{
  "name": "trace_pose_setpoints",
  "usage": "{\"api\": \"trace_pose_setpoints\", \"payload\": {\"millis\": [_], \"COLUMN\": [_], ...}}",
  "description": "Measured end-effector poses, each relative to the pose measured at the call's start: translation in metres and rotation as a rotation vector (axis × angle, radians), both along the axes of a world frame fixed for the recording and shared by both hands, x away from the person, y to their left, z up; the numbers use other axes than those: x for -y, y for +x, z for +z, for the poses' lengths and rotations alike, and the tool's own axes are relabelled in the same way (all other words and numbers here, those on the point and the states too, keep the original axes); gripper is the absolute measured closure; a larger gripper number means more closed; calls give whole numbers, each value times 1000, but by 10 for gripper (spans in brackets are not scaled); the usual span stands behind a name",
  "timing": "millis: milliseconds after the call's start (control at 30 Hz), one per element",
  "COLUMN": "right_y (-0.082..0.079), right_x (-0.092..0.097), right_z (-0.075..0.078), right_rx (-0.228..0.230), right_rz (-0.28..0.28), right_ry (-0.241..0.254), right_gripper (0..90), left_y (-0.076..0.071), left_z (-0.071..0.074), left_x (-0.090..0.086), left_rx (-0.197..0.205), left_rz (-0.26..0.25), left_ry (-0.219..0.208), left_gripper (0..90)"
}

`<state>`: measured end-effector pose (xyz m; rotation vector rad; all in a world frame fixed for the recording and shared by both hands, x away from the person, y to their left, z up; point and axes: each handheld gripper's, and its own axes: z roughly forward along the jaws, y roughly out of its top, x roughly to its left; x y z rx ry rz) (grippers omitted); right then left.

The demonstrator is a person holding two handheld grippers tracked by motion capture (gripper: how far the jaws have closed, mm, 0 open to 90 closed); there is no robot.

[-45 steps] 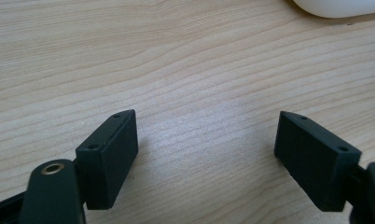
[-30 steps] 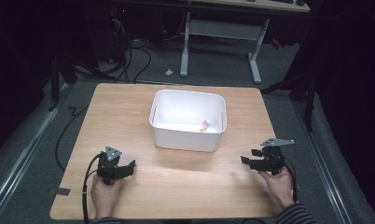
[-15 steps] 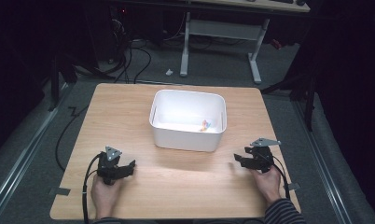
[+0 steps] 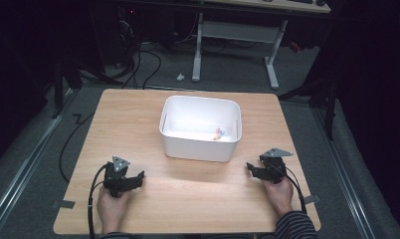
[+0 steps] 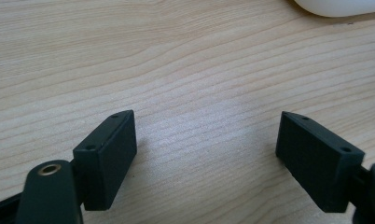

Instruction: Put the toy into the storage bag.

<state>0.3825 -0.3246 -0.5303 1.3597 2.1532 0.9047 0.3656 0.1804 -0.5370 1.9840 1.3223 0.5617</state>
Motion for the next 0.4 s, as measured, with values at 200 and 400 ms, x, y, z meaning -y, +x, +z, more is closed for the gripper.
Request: {"api": "trace_pose_setpoints", "payload": {"millis": [200, 400], "right_y": [-1, -1], "right_x": [0, 0], "right_z": [0, 0], "right_rx": [1, 0], "right_rz": [7, -1], "right_ry": [-2, 1], "right_gripper": [325, 320], "left_y": [0, 0], "left_z": [0, 0], "left_x": [0, 0], "left_rx": [0, 0], "left_rz": [2, 1], "left_ry": [0, 0], "left_gripper": [208, 206]}}
